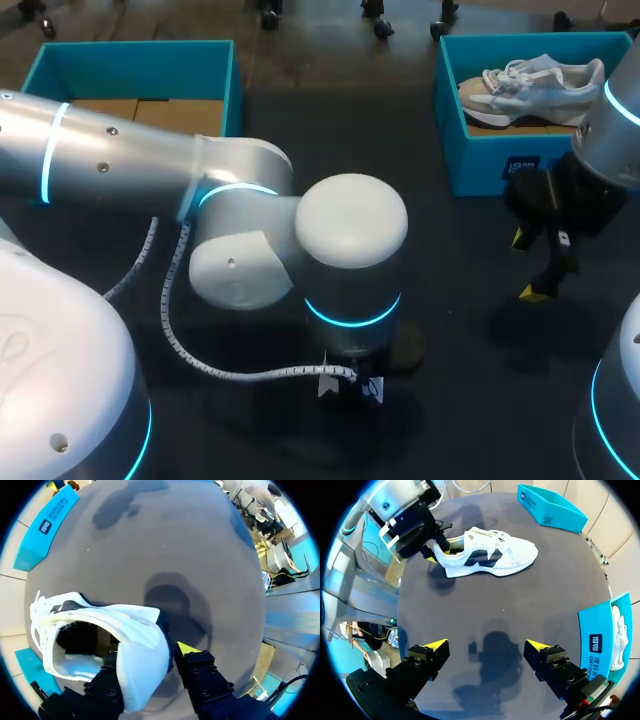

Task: Take the shoe out of the shoebox, open the shoe tongue, remove and reinsert the insole, then place the shoe into the shoebox

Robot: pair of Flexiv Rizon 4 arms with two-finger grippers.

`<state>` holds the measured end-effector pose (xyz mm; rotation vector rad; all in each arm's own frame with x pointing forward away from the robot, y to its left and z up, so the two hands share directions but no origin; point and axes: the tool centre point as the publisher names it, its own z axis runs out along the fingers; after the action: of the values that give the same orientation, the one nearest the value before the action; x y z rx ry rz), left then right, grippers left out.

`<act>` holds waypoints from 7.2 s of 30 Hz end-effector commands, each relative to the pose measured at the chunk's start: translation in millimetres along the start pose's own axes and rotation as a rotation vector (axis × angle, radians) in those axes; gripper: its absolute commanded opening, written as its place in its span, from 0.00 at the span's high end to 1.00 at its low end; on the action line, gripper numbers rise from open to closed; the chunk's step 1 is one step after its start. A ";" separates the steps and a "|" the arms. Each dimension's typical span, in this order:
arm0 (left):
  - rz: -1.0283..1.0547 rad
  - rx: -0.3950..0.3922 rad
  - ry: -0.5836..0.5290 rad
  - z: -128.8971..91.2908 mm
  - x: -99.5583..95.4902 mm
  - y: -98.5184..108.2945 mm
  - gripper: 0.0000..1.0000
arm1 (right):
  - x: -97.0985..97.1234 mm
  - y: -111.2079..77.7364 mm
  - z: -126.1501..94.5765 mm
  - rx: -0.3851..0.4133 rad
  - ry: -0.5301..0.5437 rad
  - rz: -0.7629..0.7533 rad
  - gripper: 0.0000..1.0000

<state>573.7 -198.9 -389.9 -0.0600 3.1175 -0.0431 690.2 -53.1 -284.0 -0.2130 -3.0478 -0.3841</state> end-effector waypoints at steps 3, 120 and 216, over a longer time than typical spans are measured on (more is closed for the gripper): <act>-0.019 -0.031 0.013 14.4 -10.2 -6.1 1.00 | -0.2 -0.2 0.9 0.001 0.000 -0.001 0.00; 0.040 0.068 -0.017 -258.2 -421.0 224.3 1.00 | -0.2 -0.2 0.9 0.001 0.000 -0.001 0.00; 1.494 -0.164 0.070 -159.3 -591.8 458.2 1.00 | -0.2 -0.2 0.9 0.001 0.000 -0.001 0.00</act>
<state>1134.4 286.4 -223.6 2.0988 2.3555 0.2363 690.1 -53.1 -284.0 -0.2128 -3.0478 -0.3841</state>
